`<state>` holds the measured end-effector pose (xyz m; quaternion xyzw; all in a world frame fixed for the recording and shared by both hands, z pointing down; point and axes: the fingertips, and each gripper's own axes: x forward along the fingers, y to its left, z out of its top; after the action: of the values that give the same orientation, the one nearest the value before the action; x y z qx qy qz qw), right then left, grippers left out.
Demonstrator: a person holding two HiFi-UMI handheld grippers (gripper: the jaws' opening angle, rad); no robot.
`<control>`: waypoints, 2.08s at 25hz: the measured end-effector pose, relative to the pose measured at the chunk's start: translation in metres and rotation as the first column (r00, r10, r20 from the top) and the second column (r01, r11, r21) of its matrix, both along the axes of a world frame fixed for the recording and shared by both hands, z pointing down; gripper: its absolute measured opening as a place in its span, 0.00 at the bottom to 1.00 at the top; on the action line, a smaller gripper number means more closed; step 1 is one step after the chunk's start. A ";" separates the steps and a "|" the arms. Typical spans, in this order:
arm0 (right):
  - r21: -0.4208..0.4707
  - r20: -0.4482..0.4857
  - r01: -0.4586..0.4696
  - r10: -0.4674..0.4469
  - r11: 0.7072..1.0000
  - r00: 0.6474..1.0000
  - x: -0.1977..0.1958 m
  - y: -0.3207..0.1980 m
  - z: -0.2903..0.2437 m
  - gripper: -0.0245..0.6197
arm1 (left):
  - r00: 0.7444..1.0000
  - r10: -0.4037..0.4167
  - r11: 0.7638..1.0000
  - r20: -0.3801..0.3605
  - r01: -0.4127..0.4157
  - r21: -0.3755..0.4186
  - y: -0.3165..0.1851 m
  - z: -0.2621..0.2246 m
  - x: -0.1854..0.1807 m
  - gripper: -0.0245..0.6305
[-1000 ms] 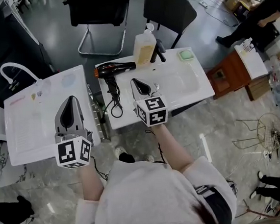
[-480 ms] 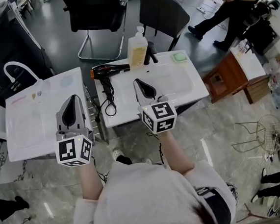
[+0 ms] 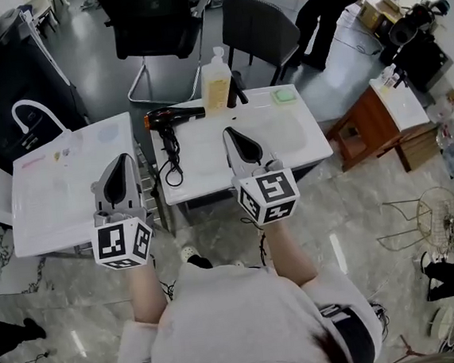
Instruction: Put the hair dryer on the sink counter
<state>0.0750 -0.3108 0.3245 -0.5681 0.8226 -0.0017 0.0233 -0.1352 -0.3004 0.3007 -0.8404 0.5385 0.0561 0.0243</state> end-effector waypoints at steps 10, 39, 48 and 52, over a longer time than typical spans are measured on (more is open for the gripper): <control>0.051 -0.014 -0.029 0.030 0.998 0.999 0.034 0.041 -0.014 0.05 | 1.000 -0.001 1.000 0.005 0.001 0.023 0.029 -0.008 0.020 0.05; 0.103 -0.012 -0.035 0.036 0.994 0.999 0.096 0.103 -0.022 0.05 | 1.000 0.016 0.999 0.007 -0.017 0.037 0.075 -0.013 0.080 0.05; 0.100 0.012 -0.034 0.033 0.994 0.999 0.097 0.101 -0.021 0.05 | 1.000 0.017 0.999 0.008 -0.017 0.029 0.074 -0.011 0.080 0.05; 0.102 0.019 -0.029 0.027 0.994 0.999 0.096 0.097 -0.020 0.05 | 1.000 0.013 1.000 0.007 -0.013 0.027 0.071 -0.009 0.078 0.05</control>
<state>0.1710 -0.2141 0.3047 -0.5776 0.8134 0.0355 0.0595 -0.0573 -0.2293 0.2919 -0.8437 0.5320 0.0605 0.0371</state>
